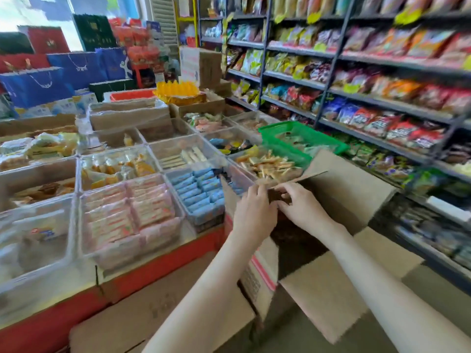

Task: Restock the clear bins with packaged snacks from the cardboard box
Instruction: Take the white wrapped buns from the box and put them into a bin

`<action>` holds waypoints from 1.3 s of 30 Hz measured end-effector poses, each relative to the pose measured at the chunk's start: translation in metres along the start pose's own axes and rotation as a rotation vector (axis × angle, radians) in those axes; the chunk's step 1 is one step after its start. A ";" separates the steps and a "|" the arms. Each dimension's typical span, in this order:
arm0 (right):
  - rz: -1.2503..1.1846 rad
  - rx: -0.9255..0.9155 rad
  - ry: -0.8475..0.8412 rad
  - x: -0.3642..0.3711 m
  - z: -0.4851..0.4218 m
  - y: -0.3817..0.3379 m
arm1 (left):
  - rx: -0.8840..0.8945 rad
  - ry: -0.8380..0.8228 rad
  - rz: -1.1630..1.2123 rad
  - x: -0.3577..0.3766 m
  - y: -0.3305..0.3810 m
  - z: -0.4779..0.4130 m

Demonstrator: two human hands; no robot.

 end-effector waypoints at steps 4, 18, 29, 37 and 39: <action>0.045 0.088 -0.006 -0.044 0.010 0.088 | 0.020 -0.070 -0.009 0.066 0.069 -0.008; 0.160 0.227 -0.428 0.068 -0.075 0.315 | -0.498 -0.558 -0.092 0.343 -0.004 -0.057; 0.213 0.271 -1.024 0.230 -0.075 0.408 | -0.998 -0.827 -0.280 0.425 -0.129 0.031; 0.064 0.201 -1.114 0.316 -0.079 0.393 | -1.459 -0.423 -0.034 0.439 -0.199 0.046; -0.009 0.224 -1.052 0.350 -0.082 0.397 | -1.556 -0.271 0.037 0.446 -0.220 0.051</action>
Point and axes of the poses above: each hand's wrist, its own z-axis away from the middle knuckle, its own x-axis out of the palm, y = z × x, the point moved 8 cm from there along -z, towards the middle knuckle, and after that the axes turned 9 degrees about y, right-handed, at the moved point
